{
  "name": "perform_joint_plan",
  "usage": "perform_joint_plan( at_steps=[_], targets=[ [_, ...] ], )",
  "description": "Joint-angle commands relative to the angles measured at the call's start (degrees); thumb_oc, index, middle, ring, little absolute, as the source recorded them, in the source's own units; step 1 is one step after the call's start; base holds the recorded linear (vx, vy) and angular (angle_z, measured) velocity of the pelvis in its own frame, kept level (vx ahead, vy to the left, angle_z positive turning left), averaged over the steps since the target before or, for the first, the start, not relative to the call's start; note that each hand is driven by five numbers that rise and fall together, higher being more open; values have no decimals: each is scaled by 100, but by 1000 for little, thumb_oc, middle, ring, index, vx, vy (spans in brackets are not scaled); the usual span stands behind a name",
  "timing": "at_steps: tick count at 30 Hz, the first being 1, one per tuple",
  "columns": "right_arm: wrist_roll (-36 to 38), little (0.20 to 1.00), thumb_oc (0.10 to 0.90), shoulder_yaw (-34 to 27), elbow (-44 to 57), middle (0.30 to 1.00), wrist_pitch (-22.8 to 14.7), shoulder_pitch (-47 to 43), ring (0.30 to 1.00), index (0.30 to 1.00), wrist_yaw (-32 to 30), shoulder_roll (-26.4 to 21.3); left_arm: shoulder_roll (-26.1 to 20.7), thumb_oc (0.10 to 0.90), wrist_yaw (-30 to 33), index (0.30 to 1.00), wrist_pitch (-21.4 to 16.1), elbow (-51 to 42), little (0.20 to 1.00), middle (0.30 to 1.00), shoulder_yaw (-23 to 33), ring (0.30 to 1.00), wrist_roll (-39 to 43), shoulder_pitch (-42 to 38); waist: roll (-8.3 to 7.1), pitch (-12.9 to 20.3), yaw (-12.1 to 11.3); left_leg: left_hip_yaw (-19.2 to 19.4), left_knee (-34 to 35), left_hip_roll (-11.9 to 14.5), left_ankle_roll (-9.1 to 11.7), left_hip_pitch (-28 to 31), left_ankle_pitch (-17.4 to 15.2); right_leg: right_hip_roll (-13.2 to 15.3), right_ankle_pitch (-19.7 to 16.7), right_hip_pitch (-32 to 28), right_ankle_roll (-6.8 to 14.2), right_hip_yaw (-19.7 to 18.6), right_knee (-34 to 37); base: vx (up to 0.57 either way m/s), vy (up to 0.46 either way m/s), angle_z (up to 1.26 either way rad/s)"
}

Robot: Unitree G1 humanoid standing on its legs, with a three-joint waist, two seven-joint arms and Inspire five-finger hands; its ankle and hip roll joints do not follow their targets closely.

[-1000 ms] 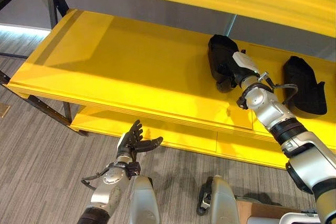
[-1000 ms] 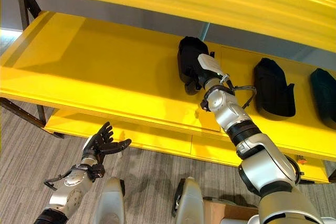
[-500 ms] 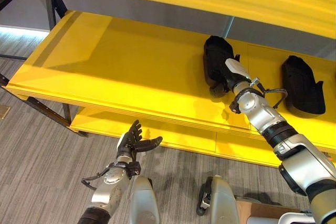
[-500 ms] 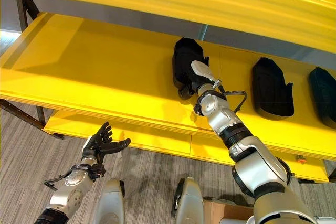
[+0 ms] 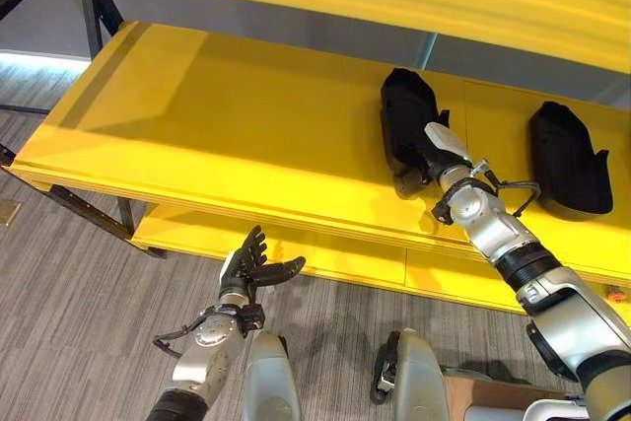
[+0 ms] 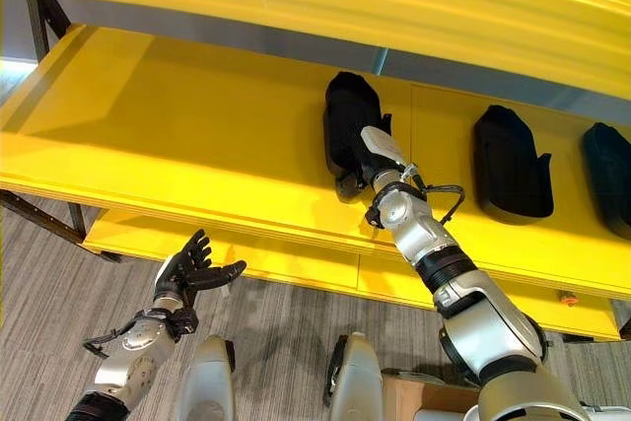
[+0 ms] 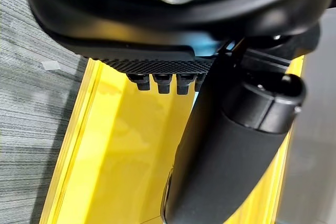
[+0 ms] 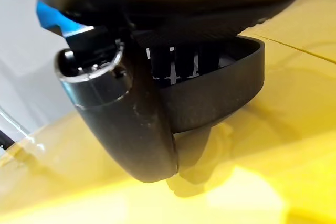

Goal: Move parts from the plastic box to the shelf.

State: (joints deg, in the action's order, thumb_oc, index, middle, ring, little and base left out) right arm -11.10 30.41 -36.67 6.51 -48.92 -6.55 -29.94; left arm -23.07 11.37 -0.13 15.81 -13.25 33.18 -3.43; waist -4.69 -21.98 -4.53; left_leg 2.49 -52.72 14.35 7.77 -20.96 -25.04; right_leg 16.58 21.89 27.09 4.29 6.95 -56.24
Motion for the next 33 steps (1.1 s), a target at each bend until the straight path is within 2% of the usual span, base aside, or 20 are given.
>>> perform_joint_plan(
  at_steps=[1,30,31,32,33],
  targets=[
    [-21,300,400,-292,206,300,-170,17,300,300,-61,-146,-4,900,66,1000,-483,-470,1000,1000,36,1000,-199,-201,-21,118,-91,-632,60,168,-150,-96,32,347,-235,-686,265,-9,689,0,0,0],
    [-10,300,400,-319,198,300,-176,307,300,300,-38,182,35,900,88,1000,-481,-461,1000,1000,36,1000,-260,-196,32,81,-65,-633,124,137,-157,-140,102,360,-344,-643,296,-33,779,0,0,0],
    [-13,467,520,-319,185,467,-173,302,467,467,-53,187,36,900,92,1000,-481,-455,1000,1000,34,1000,-256,-205,32,78,-69,-637,119,132,-158,-147,101,362,-346,-642,297,-31,780,0,0,0],
    [-13,467,520,-319,184,467,-173,302,467,467,-54,187,36,900,92,1000,-482,-454,1000,1000,34,1000,-256,-205,32,77,-69,-637,119,132,-159,-147,101,362,-346,-642,297,-31,780,0,0,0],
    [5,1000,900,-289,124,1000,-171,263,1000,1000,0,178,23,900,94,1000,-489,-447,1000,1000,32,1000,-262,-213,36,72,-76,-632,106,129,-154,-161,98,357,-344,-626,298,-45,765,0,0,0]
  ],
)
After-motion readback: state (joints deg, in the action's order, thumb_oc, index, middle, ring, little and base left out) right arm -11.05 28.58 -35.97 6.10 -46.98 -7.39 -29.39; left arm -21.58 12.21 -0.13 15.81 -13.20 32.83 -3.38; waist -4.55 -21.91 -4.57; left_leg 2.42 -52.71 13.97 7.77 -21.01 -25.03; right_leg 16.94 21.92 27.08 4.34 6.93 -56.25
